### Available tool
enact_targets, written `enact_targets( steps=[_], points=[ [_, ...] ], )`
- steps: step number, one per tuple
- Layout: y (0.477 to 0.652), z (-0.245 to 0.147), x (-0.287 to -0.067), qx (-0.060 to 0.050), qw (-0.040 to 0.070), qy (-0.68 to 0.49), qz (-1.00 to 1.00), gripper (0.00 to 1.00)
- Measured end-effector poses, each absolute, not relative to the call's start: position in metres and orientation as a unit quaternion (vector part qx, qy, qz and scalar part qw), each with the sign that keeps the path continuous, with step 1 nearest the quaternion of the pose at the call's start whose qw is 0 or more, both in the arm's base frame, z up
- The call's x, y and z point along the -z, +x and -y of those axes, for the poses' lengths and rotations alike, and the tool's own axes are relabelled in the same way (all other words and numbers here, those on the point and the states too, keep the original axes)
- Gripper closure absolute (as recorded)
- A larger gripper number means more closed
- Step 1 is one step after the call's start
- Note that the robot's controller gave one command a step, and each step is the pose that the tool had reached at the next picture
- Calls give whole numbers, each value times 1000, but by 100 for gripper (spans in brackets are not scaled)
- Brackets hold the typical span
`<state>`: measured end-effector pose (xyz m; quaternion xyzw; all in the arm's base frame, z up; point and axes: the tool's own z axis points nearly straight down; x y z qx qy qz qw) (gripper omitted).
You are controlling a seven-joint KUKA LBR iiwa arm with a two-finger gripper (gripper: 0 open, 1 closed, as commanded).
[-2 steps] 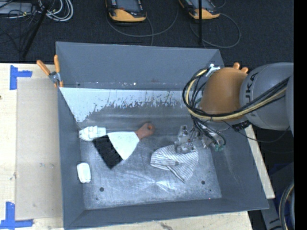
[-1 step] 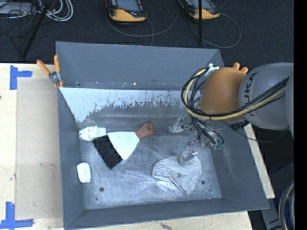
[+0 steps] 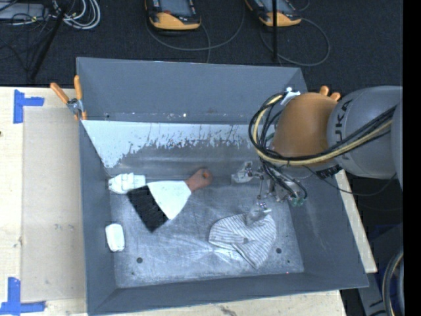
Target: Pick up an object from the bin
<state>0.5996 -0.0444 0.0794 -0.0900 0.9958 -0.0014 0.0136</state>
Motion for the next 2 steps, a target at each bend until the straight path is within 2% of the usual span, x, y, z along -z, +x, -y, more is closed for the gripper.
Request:
enact_targets(
  steps=[1,2],
  points=[
    [545,22,-78,6,0,-136,-991,100],
    [545,22,-78,6,0,-137,-991,100]
  ],
)
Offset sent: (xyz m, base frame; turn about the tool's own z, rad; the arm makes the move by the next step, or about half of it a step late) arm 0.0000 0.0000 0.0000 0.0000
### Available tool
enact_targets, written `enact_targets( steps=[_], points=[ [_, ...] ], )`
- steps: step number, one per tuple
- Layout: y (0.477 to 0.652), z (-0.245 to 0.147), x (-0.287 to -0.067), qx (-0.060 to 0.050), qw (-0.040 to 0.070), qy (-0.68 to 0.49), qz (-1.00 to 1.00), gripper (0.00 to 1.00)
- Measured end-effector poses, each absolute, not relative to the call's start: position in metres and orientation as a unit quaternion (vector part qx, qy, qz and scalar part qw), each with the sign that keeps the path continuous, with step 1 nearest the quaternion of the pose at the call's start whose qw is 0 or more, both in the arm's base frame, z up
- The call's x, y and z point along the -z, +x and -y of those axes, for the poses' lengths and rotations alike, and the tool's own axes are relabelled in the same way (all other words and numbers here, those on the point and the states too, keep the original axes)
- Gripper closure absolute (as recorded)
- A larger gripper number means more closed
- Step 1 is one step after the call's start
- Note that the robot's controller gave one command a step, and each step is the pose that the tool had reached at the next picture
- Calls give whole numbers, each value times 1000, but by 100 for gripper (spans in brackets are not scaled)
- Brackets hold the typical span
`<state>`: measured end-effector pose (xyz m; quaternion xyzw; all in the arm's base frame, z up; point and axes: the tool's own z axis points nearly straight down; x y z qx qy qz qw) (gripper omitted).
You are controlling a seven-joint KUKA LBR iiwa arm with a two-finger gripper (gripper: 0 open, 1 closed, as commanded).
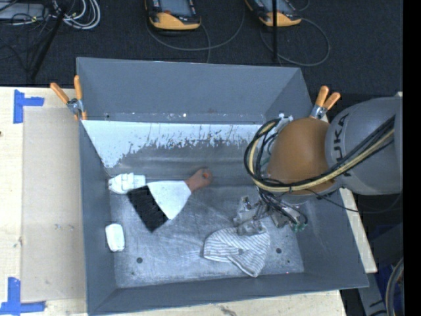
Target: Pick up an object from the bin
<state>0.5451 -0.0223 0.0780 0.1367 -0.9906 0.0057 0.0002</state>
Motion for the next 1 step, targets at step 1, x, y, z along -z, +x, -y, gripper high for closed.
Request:
enact_targets(
  steps=[1],
  points=[
    [558,37,-261,1,1,193,981,100]
  ],
)
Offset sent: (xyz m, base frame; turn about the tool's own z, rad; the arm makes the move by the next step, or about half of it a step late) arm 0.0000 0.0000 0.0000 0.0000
